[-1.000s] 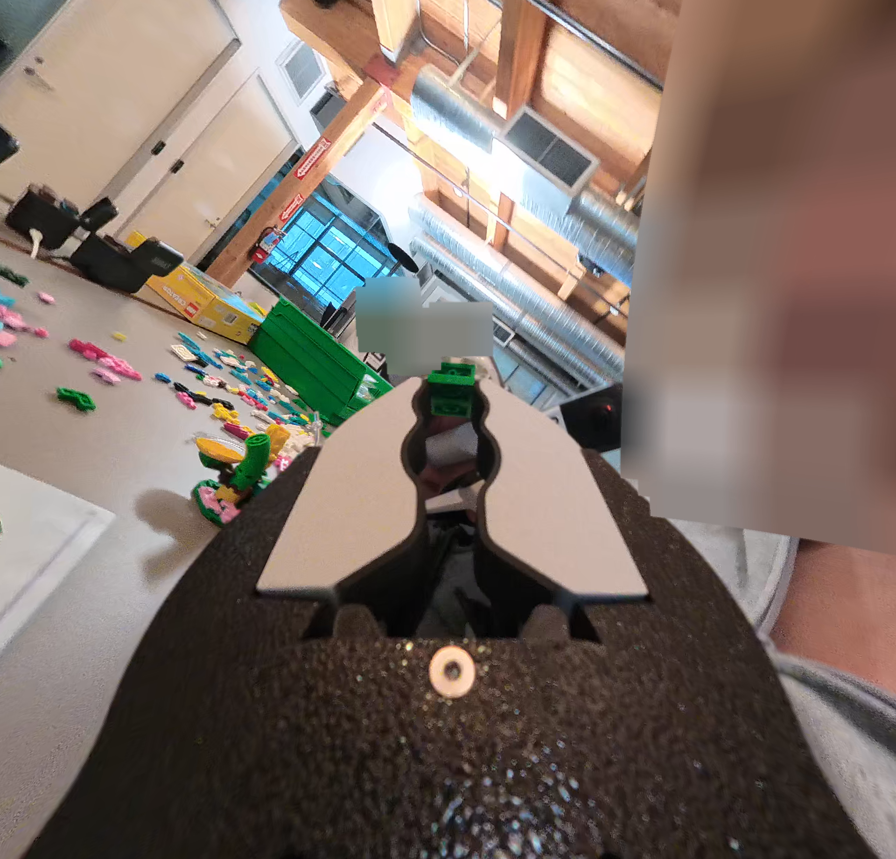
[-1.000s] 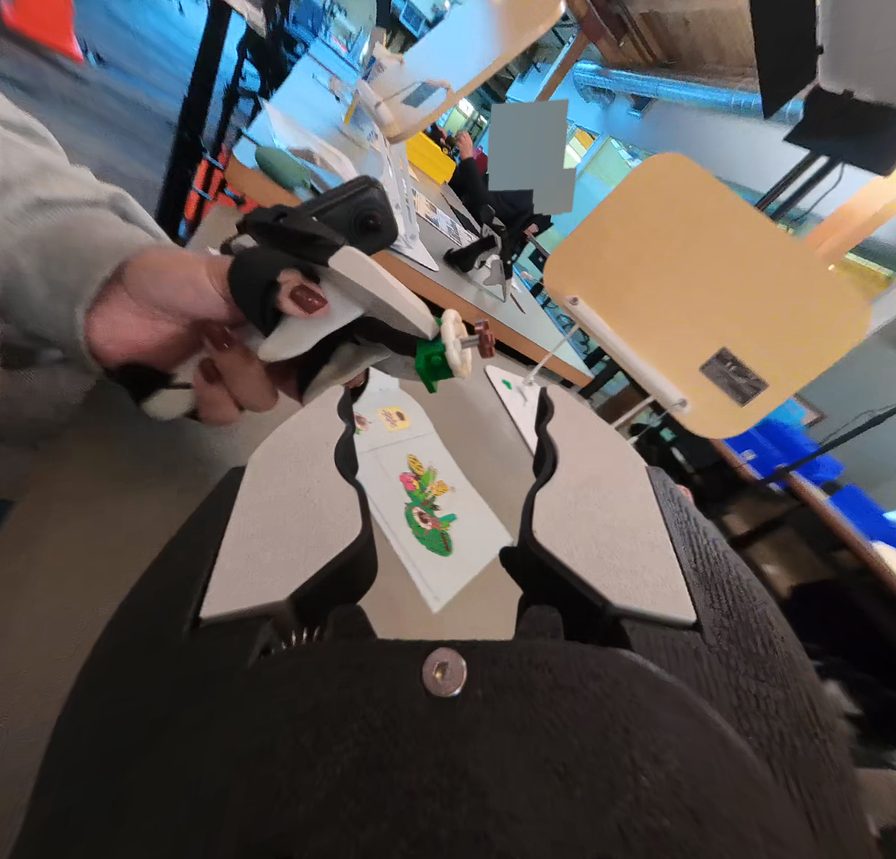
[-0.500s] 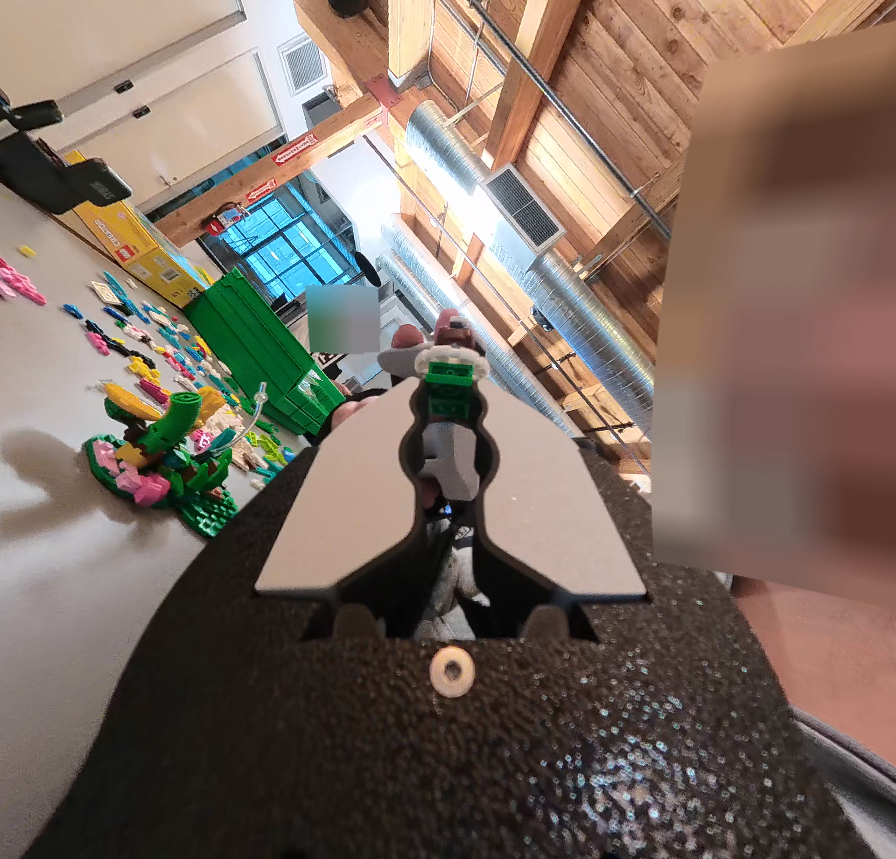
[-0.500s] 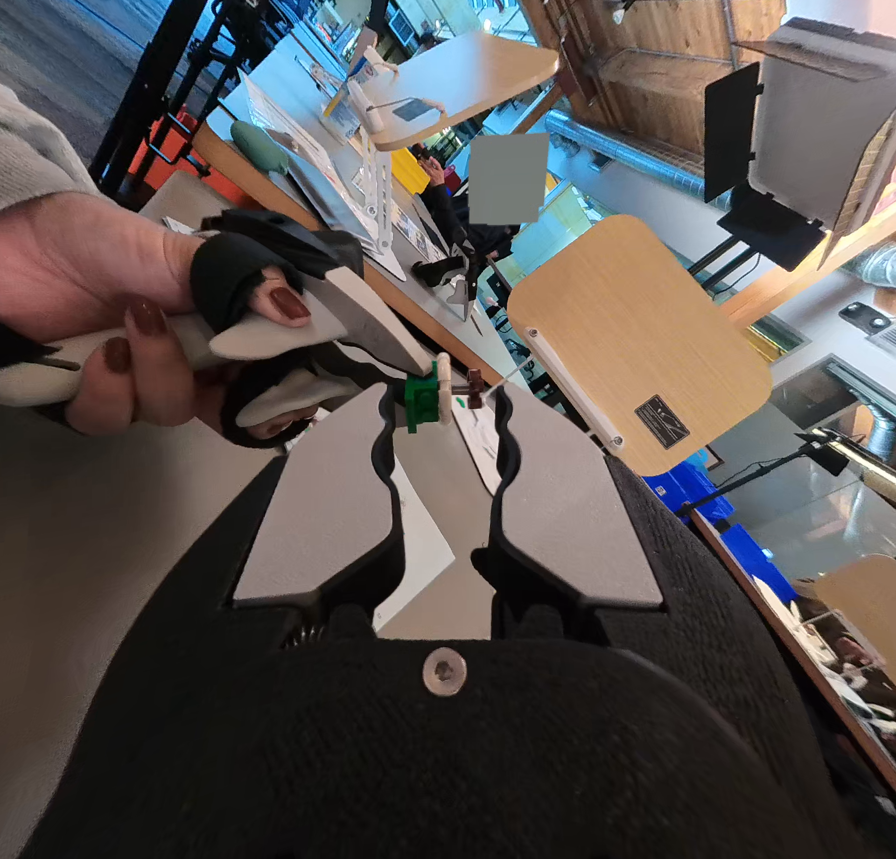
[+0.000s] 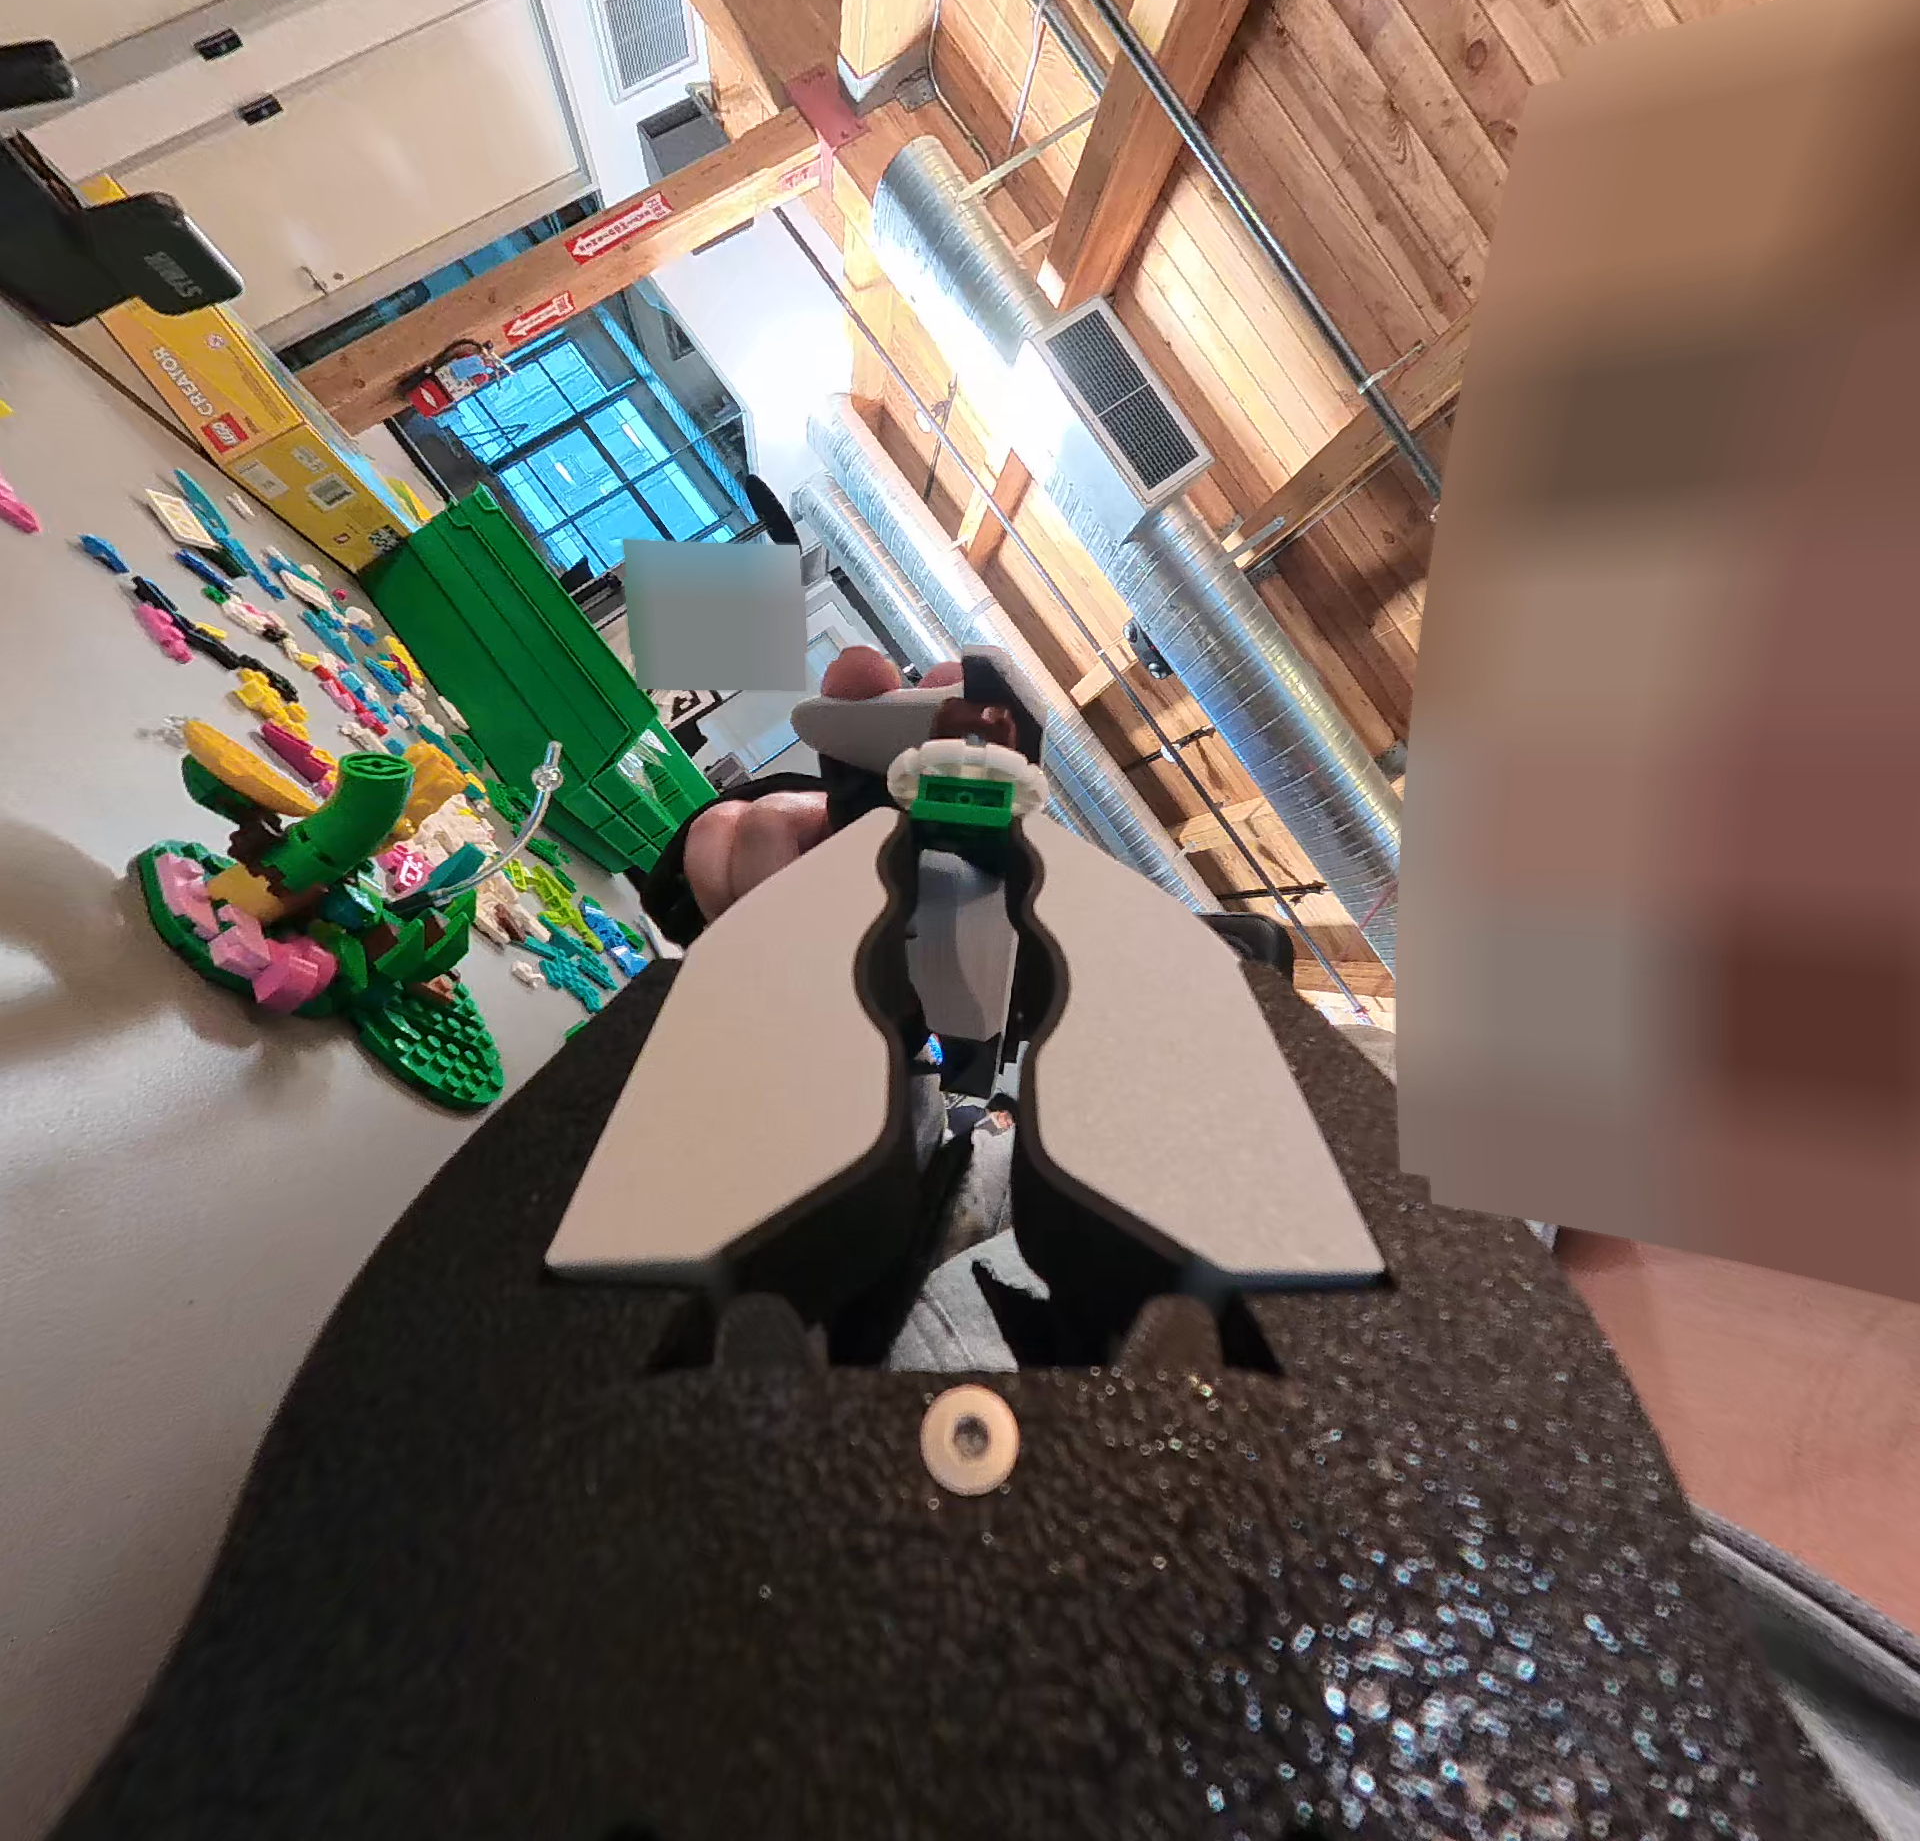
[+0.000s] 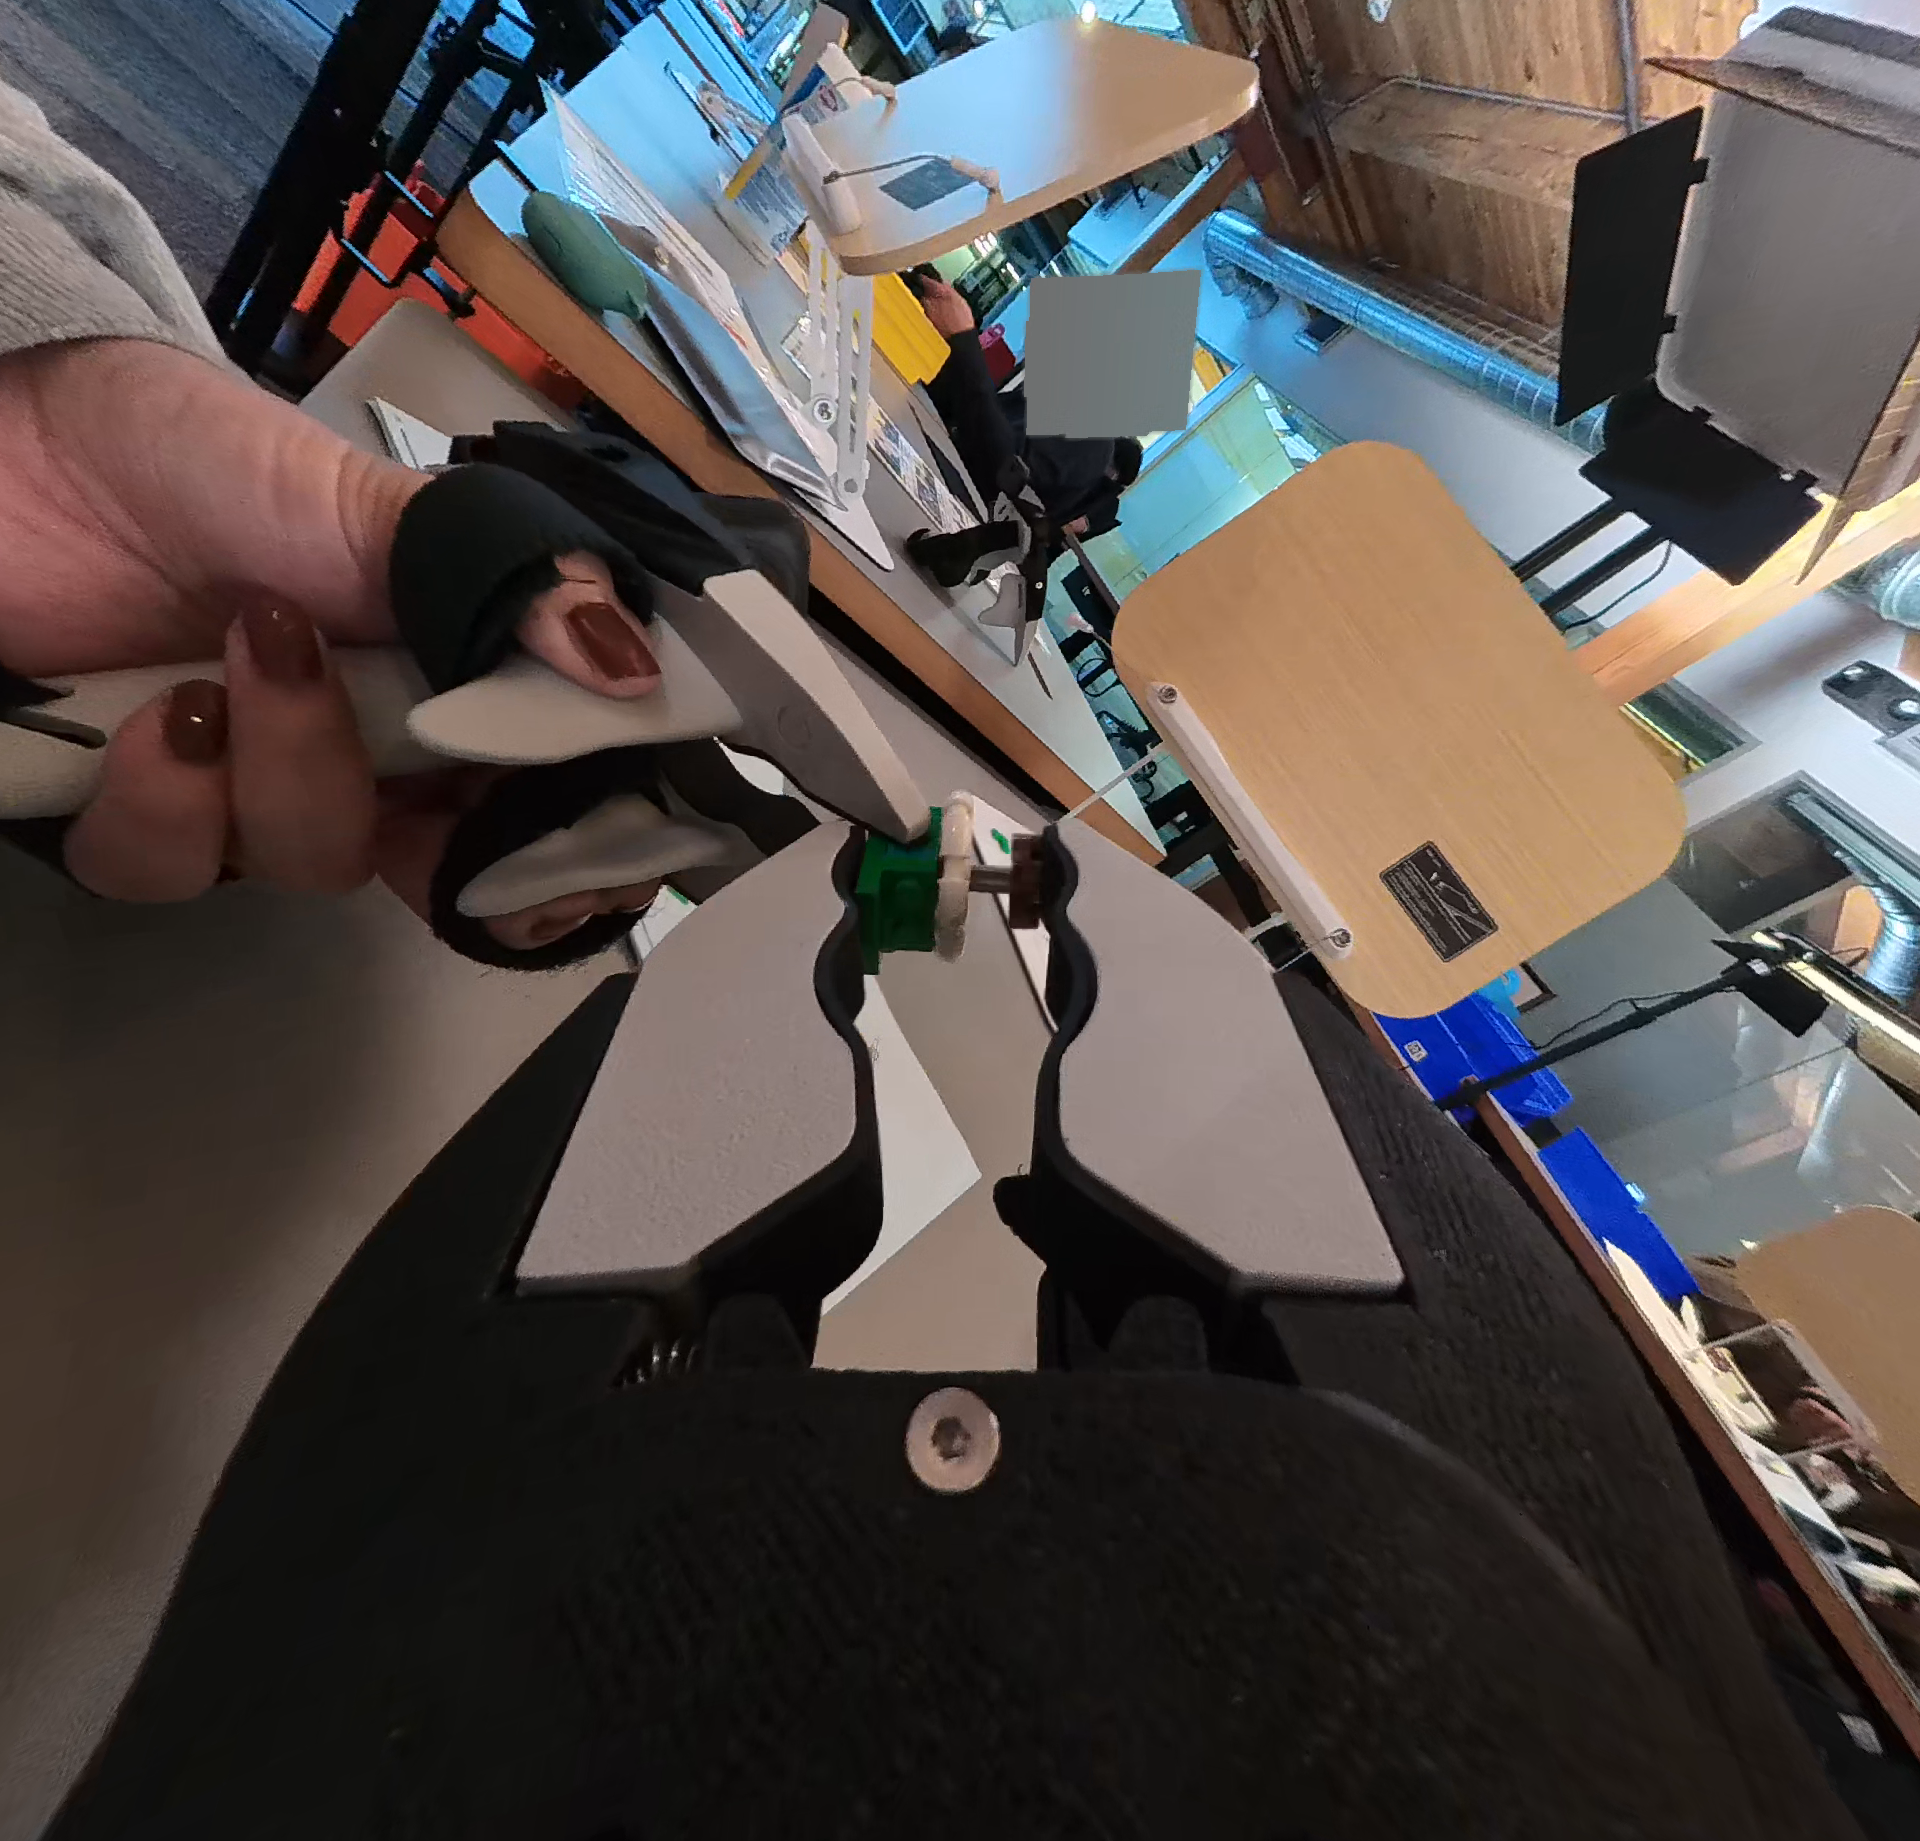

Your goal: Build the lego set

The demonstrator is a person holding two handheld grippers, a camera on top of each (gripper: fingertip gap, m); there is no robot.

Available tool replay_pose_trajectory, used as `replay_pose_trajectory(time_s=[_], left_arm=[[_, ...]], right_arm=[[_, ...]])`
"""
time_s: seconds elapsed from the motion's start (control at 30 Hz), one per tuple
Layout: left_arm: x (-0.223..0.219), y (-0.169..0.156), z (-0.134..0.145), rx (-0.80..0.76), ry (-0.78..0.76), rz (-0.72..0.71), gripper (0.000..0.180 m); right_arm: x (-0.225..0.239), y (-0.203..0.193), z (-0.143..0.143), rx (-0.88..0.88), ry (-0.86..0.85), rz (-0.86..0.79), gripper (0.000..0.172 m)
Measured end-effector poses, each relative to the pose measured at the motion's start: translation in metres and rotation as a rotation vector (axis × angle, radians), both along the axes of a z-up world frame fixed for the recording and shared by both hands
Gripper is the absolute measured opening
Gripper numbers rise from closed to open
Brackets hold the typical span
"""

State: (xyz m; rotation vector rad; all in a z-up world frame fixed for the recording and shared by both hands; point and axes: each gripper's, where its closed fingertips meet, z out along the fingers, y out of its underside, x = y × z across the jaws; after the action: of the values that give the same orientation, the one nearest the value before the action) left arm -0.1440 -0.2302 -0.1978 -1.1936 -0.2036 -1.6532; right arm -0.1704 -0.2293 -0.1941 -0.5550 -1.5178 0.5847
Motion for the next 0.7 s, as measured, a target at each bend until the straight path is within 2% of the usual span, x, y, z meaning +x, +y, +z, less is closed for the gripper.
replay_pose_trajectory(time_s=[0.27,0.5,0.7], left_arm=[[0.000,0.000,-0.005,-0.019,-0.007,-0.002,0.016],[0.005,0.001,-0.012,-0.039,0.052,-0.014,0.016],[0.008,0.001,-0.016,-0.046,0.088,-0.022,0.016]], right_arm=[[0.000,0.000,-0.004,-0.007,-0.024,0.017,0.029],[0.003,-0.001,-0.011,-0.091,-0.091,0.080,0.029],[0.006,-0.001,-0.013,-0.094,-0.101,0.096,0.029]])
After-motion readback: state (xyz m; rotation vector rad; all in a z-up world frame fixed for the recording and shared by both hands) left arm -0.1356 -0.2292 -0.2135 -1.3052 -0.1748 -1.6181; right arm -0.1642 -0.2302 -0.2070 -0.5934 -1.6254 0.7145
